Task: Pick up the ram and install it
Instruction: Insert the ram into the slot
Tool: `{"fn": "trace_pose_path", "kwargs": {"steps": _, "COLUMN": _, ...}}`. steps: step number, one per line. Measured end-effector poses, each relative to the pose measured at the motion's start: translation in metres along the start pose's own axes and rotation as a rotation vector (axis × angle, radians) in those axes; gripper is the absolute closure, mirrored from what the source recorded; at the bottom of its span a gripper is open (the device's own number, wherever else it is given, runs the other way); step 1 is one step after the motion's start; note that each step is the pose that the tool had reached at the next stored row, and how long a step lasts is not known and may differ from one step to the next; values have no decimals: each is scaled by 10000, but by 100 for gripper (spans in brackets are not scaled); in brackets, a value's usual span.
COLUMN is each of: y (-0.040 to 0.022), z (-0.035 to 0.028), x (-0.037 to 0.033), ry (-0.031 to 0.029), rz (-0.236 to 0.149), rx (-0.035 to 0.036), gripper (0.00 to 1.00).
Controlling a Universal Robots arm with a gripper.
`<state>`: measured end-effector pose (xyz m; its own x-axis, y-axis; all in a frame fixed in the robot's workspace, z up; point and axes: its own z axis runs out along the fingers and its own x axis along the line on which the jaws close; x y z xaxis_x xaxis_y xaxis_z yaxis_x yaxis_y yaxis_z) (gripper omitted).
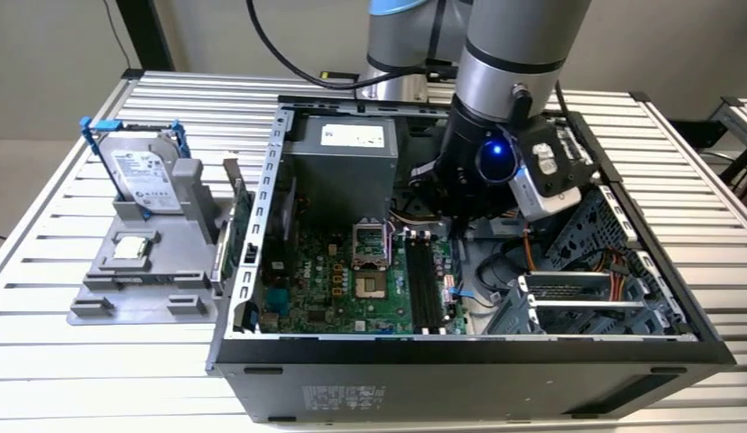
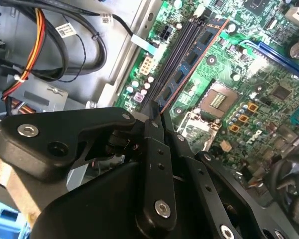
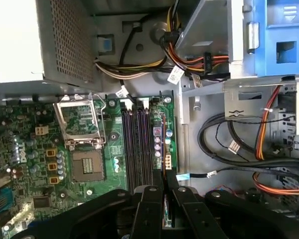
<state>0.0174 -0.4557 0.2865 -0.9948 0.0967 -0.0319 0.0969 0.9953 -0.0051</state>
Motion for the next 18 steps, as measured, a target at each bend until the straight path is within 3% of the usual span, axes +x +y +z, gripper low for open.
{"fn": "trace_pose_path", "kwargs": {"steps": 9, "y": 28, "z": 163, "x": 11, "ry": 0, "rz": 28, "rx": 1, "gripper": 100}}
{"fn": "trace_pose_path", "kwargs": {"steps": 18, "y": 44, "z": 326, "x": 26, "ry": -1, "rz": -206, "rx": -6, "gripper": 100}}
